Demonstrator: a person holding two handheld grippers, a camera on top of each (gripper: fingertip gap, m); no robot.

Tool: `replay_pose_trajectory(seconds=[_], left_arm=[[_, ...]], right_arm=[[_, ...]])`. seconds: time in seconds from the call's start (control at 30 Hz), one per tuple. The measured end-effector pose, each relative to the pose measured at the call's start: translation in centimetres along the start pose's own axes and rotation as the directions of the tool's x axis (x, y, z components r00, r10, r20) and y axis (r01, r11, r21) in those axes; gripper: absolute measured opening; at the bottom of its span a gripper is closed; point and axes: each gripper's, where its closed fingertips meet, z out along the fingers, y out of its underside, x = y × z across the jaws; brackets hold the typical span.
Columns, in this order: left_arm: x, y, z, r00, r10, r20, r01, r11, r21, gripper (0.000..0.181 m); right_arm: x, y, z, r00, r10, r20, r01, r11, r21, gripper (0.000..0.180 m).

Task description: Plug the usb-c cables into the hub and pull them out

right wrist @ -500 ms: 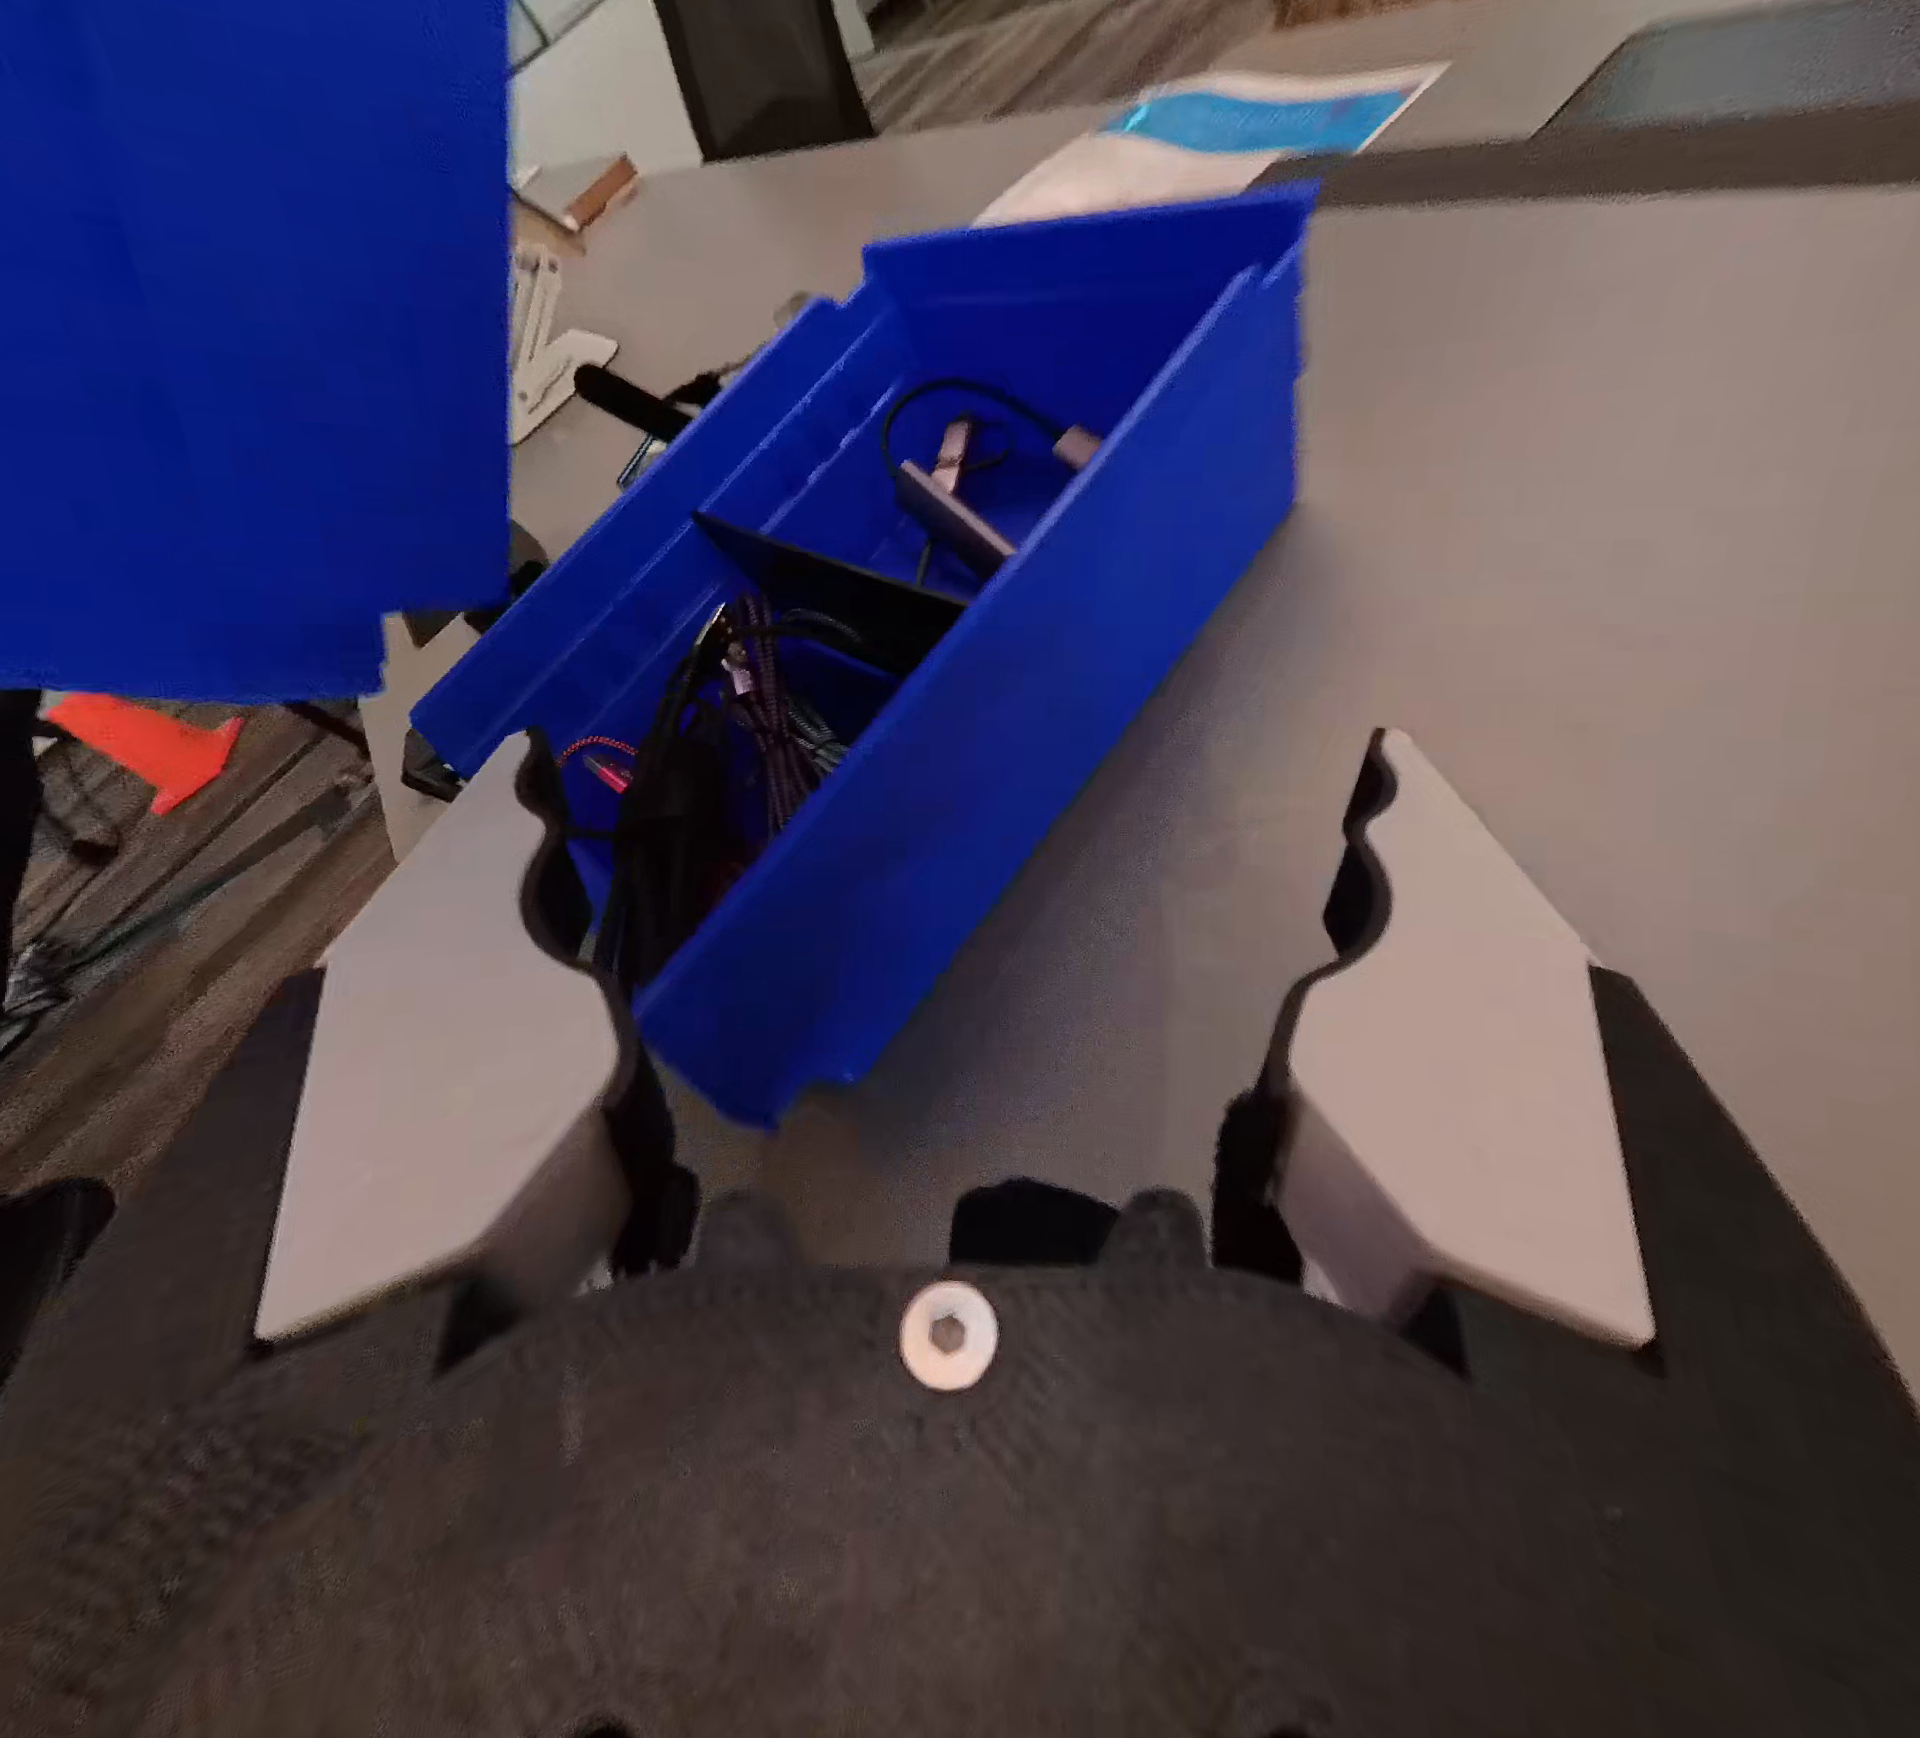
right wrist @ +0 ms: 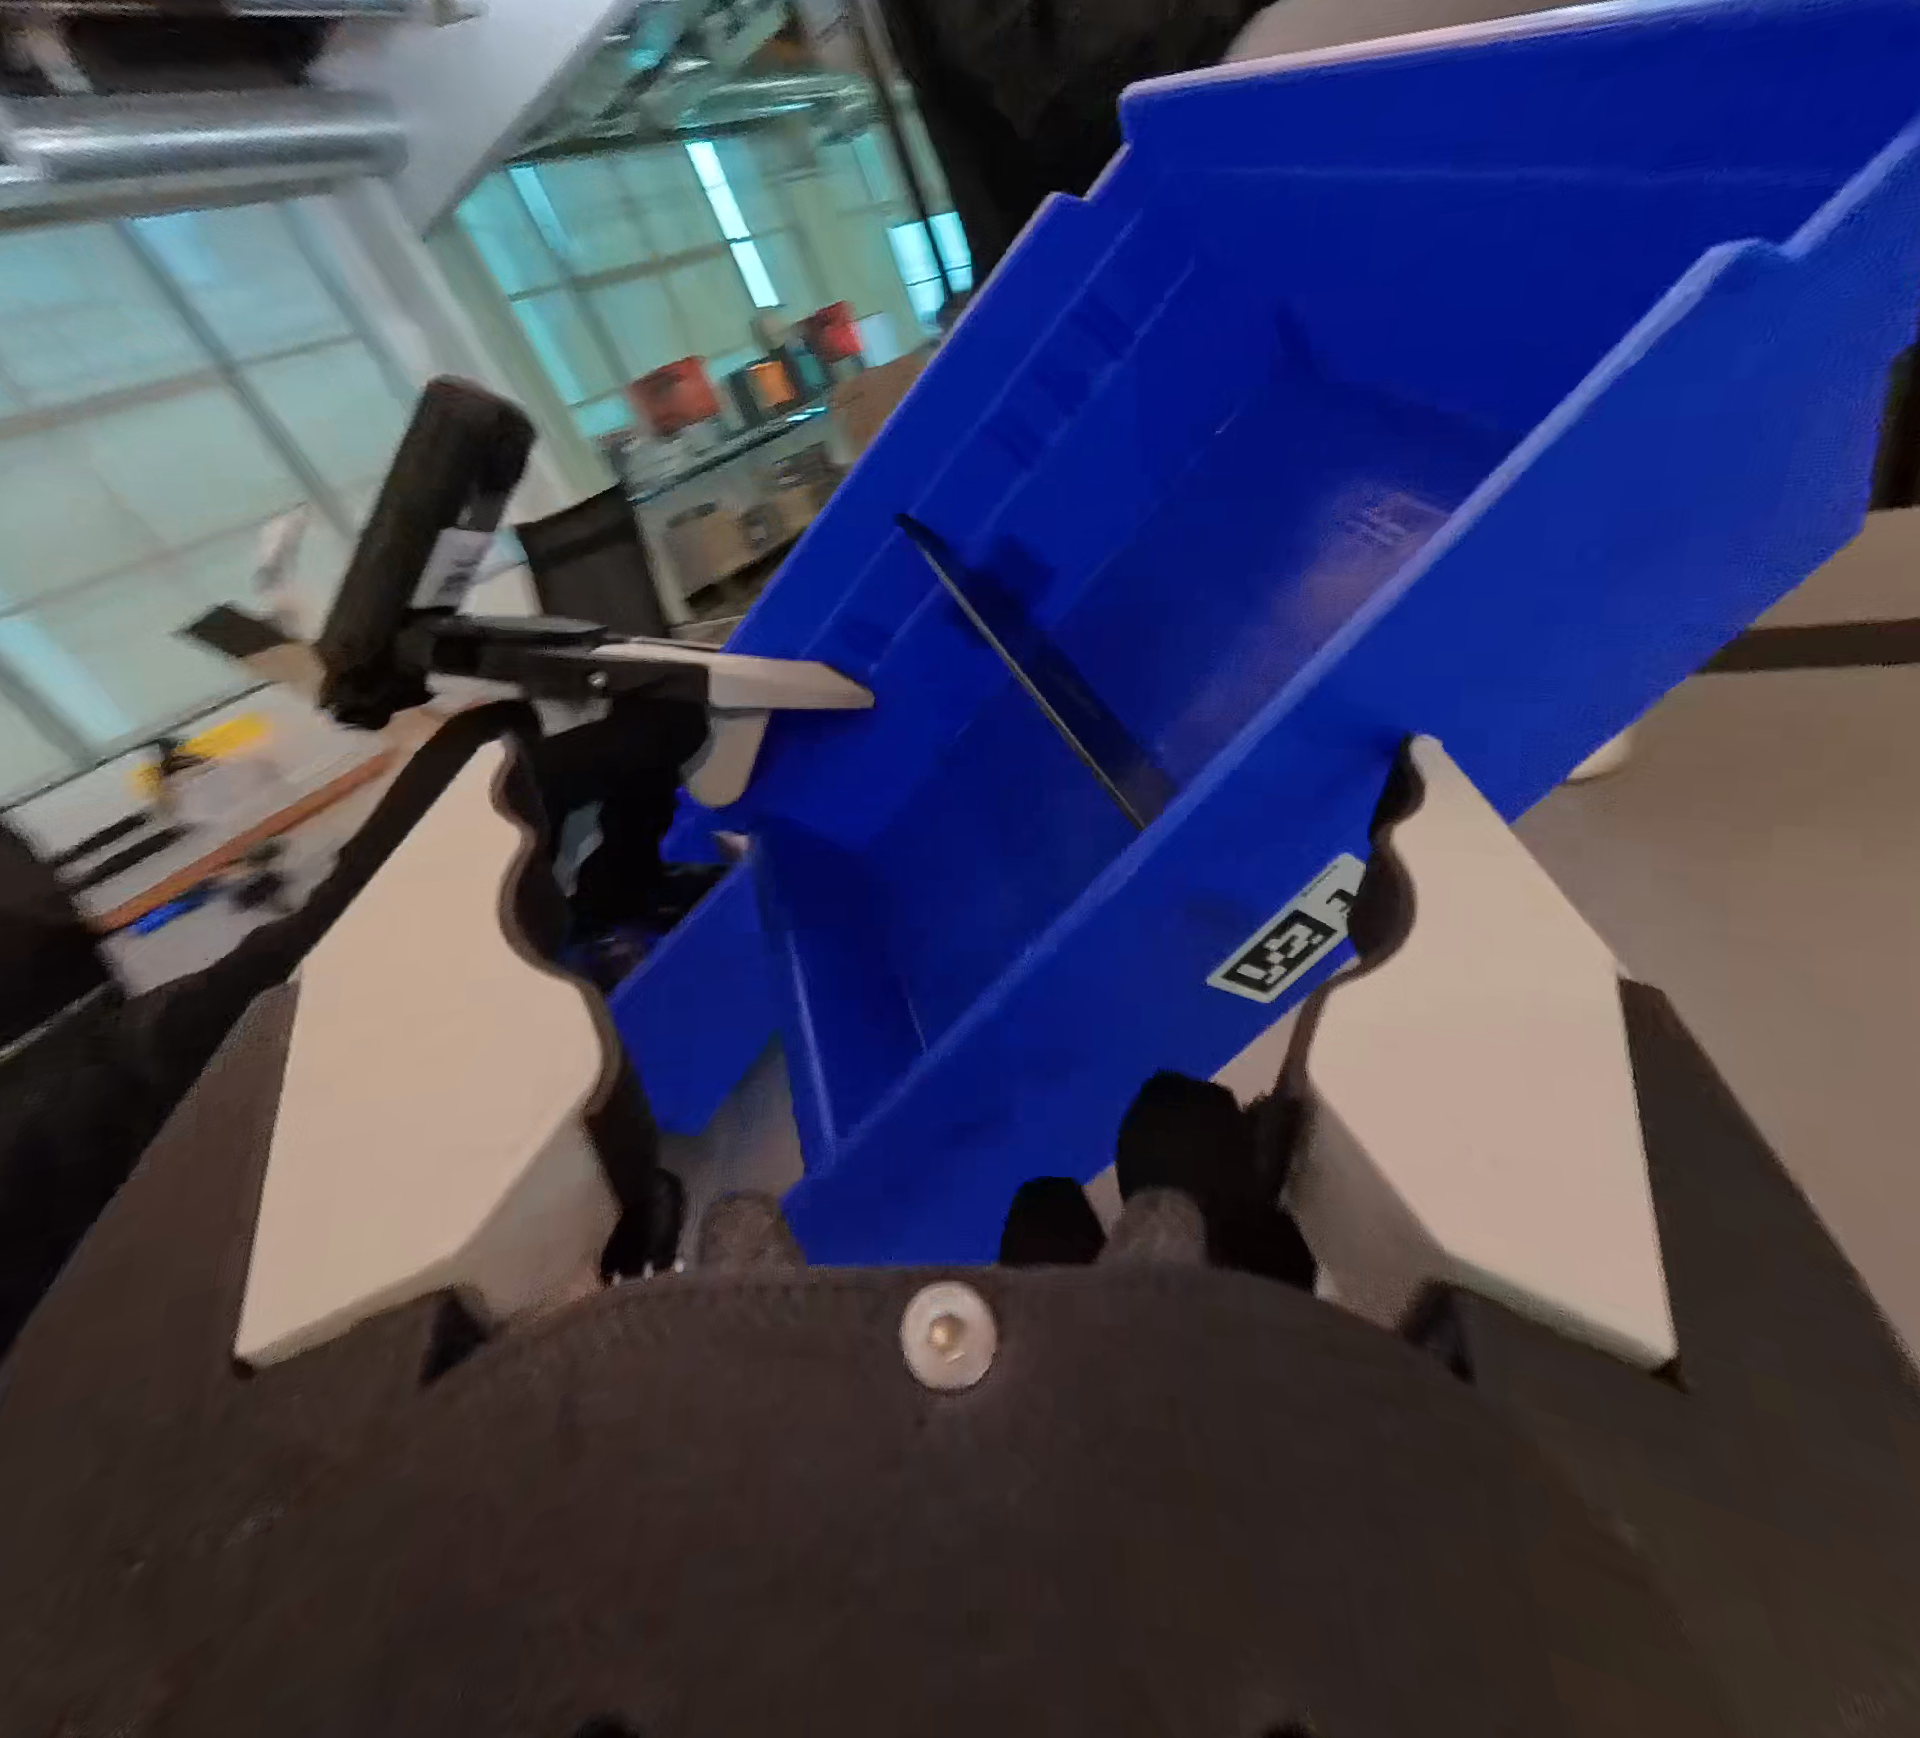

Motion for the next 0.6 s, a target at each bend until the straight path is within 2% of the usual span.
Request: replay_pose_trajectory(seconds=[0.13, 0.27, 0.47, 0.6], left_arm=[[5.4, 2.0, 6.9, 0.993, -0.04, -0.11, 0.033, 0.998, -0.062, 0.009], [10.4, 3.7, 12.5, 0.986, -0.01, -0.168, -0.014, 0.99, -0.143, 0.007], [15.1, 4.0, 18.8, 0.979, -0.025, -0.202, -0.02, 0.976, -0.215, 0.012], [18.1, 4.3, 22.1, 0.958, -0.09, -0.271, 0.019, 0.967, -0.254, 0.02]], right_arm=[[6.3, -0.2, -3.8, 0.982, -0.009, -0.187, 0.01, 1.0, 0.004, 0.152], [12.8, -0.8, -7.2, 0.941, -0.032, -0.336, 0.016, 0.999, -0.05, 0.15], [21.3, -0.4, -10.6, 0.892, -0.022, -0.452, -0.049, 0.988, -0.144, 0.143], [25.5, -1.2, -12.7, 0.866, -0.024, -0.5, -0.061, 0.986, -0.153, 0.134]])
